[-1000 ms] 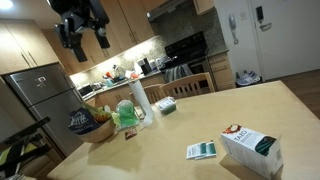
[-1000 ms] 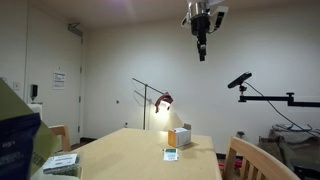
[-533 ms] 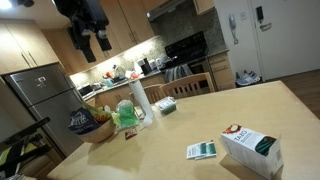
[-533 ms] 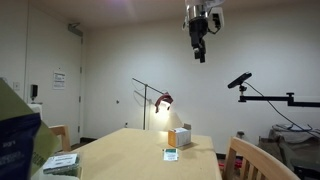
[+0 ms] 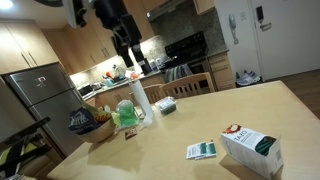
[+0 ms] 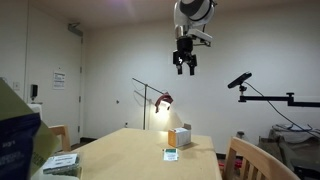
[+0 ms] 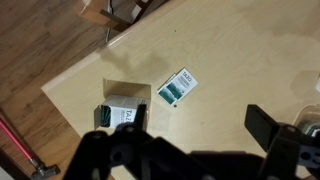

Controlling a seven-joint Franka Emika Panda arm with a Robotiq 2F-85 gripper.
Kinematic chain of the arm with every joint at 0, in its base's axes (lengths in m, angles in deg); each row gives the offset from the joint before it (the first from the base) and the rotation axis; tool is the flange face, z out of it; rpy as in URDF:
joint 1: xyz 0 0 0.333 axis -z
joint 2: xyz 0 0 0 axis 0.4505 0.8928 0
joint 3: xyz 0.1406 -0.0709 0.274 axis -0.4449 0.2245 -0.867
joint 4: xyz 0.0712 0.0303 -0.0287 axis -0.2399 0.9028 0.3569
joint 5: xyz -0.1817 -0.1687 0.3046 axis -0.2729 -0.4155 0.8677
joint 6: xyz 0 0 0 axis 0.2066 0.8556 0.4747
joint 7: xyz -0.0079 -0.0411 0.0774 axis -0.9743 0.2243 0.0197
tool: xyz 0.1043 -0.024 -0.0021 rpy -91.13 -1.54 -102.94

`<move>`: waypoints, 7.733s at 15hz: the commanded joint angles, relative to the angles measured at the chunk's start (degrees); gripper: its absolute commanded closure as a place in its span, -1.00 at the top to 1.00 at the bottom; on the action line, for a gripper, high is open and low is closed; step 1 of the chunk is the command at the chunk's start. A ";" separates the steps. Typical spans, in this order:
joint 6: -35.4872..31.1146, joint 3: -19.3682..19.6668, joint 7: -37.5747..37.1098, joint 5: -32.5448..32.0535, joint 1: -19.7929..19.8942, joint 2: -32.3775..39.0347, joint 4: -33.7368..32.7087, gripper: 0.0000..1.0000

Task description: Pick the object on the table and put it in the box

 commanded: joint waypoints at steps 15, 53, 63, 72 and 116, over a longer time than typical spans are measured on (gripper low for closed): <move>-14.01 -1.30 21.12 -14.00 1.01 14.61 -9.58 1.00; -0.20 -7.33 40.55 -14.35 -0.91 44.58 -29.37 1.00; 0.80 -8.39 41.74 -12.05 0.44 49.36 -33.47 1.00; 1.63 -8.40 39.77 -5.89 4.50 56.57 -37.00 1.00; -7.87 -11.24 37.90 -3.46 7.00 55.76 -35.65 1.00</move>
